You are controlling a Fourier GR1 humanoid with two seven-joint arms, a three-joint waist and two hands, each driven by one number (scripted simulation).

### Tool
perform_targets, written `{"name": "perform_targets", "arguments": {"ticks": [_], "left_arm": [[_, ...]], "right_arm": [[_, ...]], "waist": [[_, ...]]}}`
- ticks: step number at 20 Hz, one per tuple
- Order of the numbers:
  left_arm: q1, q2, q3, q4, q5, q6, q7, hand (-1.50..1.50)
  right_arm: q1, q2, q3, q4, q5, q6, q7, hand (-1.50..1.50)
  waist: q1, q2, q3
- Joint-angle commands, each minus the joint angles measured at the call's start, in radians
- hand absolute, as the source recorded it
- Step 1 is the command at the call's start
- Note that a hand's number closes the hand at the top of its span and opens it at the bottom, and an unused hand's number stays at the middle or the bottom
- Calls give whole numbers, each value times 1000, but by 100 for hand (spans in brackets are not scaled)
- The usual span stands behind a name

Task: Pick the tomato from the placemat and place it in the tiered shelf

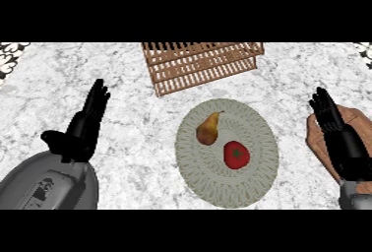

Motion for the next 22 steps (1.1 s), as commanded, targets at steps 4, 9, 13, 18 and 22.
{"name": "perform_targets", "arguments": {"ticks": [4,9,13,18,22], "left_arm": [[102,88,-30,50,-31,-59,72,0],[162,101,-83,84,-39,-105,100,0],[162,94,-76,101,-33,-157,95,0],[224,59,-108,77,-96,-125,48,0],[176,114,-37,89,-40,-208,85,0]], "right_arm": [[79,-80,-90,-70,137,-221,235,-150],[214,-53,-108,-12,314,-449,442,150],[274,83,-69,-213,172,-392,336,-150],[215,24,84,-352,302,-323,458,-150],[183,-11,181,-473,366,-261,692,-150]], "waist": [[-40,-24,11],[-44,-20,11],[-32,-22,15],[-9,-21,14],[-9,-19,13]]}}
